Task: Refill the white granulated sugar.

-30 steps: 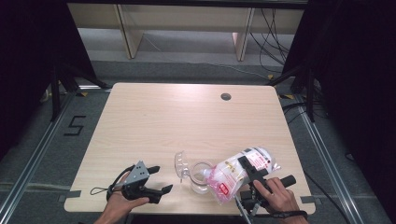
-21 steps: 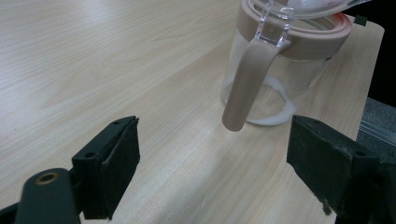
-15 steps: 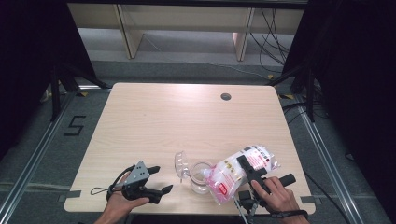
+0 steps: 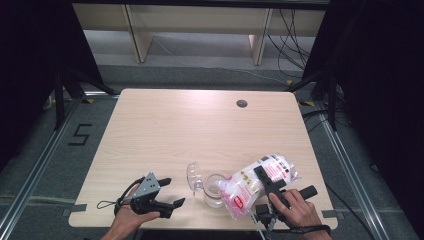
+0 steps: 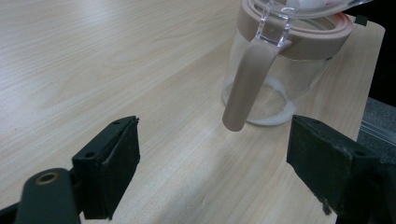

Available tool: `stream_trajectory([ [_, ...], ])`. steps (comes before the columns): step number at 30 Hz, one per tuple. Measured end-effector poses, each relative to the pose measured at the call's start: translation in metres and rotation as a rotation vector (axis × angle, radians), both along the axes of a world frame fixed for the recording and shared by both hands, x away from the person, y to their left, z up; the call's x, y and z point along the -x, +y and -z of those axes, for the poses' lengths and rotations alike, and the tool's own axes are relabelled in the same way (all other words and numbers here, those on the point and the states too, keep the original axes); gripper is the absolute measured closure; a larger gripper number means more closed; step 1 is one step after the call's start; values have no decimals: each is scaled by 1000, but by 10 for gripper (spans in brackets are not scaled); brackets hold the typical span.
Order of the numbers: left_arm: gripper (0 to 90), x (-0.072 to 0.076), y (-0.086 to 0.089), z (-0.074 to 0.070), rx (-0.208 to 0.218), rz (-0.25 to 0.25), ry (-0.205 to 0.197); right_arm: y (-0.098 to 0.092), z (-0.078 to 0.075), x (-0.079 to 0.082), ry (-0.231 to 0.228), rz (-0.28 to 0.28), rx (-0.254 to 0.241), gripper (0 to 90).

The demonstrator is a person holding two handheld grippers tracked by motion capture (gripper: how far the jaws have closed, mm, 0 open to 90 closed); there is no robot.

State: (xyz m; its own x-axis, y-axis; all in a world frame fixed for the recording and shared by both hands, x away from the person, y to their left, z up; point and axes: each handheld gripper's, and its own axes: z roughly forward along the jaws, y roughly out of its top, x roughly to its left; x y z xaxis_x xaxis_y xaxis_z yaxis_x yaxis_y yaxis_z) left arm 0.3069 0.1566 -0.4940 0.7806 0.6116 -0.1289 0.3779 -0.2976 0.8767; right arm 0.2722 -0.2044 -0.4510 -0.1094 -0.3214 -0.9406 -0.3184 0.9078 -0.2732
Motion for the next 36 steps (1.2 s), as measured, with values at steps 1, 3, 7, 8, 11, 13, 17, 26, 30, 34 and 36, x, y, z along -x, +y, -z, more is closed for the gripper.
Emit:
stream_trajectory([
  [1,168,0,0,0,0,0,0,0,0,0,0,0,0,478],
  [3,167,0,0,0,-4,4,-4,0,1,0,-2,4,-4,478],
  [7,168,0,0,0,-1,1,-1,0,0,0,-6,0,8,480],
  [8,168,0,0,0,-1,1,-1,0,0,0,-6,0,8,480],
  [11,168,0,0,0,-6,-3,-2,0,2,0,-4,0,10,481],
  [13,168,0,0,0,-6,-3,-1,0,2,0,-3,3,7,482],
  [17,168,0,0,0,-4,4,-3,0,1,0,-7,2,15,482],
  [26,168,0,0,0,-9,5,-4,0,1,2,-30,-2,42,486],
  [30,168,0,0,0,-10,6,-4,0,-2,1,-45,-8,74,489],
  [34,168,0,0,0,-10,6,-4,1,-3,0,-54,-22,88,491],
  [36,168,0,0,0,-10,6,-3,0,-3,0,-55,-22,86,491],
])
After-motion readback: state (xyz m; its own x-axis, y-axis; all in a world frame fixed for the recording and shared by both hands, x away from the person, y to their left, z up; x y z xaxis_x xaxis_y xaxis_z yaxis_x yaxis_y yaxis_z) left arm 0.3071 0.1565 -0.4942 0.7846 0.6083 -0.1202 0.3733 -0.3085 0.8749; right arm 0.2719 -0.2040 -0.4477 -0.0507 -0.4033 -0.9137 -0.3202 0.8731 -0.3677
